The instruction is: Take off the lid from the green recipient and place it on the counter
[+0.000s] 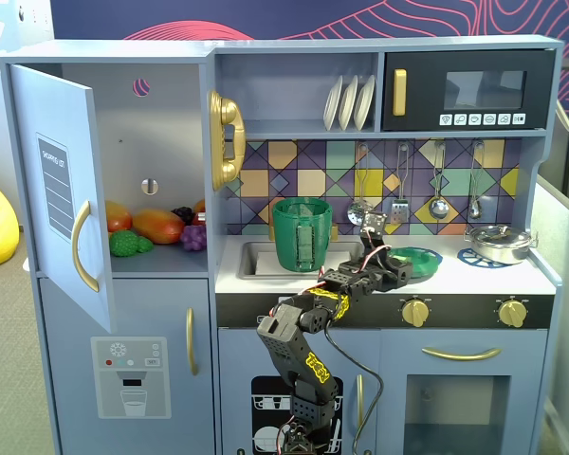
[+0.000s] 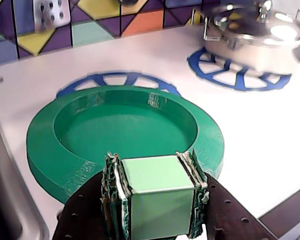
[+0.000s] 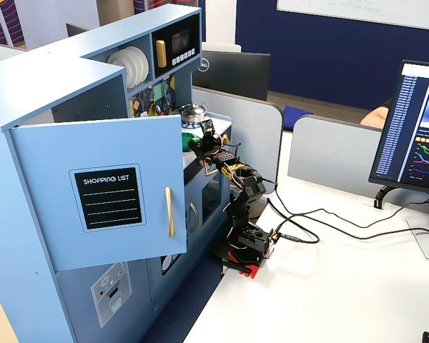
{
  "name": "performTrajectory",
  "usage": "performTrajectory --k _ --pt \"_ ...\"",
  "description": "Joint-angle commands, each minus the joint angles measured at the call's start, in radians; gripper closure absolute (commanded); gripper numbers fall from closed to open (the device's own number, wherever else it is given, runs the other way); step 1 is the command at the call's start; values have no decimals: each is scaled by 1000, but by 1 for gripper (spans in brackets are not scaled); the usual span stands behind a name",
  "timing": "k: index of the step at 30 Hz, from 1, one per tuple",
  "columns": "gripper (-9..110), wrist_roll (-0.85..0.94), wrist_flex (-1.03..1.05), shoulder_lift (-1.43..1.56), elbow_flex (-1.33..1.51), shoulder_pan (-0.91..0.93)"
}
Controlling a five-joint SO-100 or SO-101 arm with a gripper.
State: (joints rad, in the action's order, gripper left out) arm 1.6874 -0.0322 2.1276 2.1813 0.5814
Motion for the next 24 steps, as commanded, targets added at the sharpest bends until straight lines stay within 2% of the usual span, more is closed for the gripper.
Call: performTrajectory --k 1,4,7,13,16,21,24 --pt "94 -6 -52 26 -11 -15" --pt "81 -40 -63 26 -31 -15" --pt "75 -41 -80 25 -61 -18" --pt "75 -26 -37 98 -172 -20" --pt "77 -31 204 229 -250 -32" --pt "84 -149 962 548 -334 -178" --pt "89 -176 1304 698 -284 -327"
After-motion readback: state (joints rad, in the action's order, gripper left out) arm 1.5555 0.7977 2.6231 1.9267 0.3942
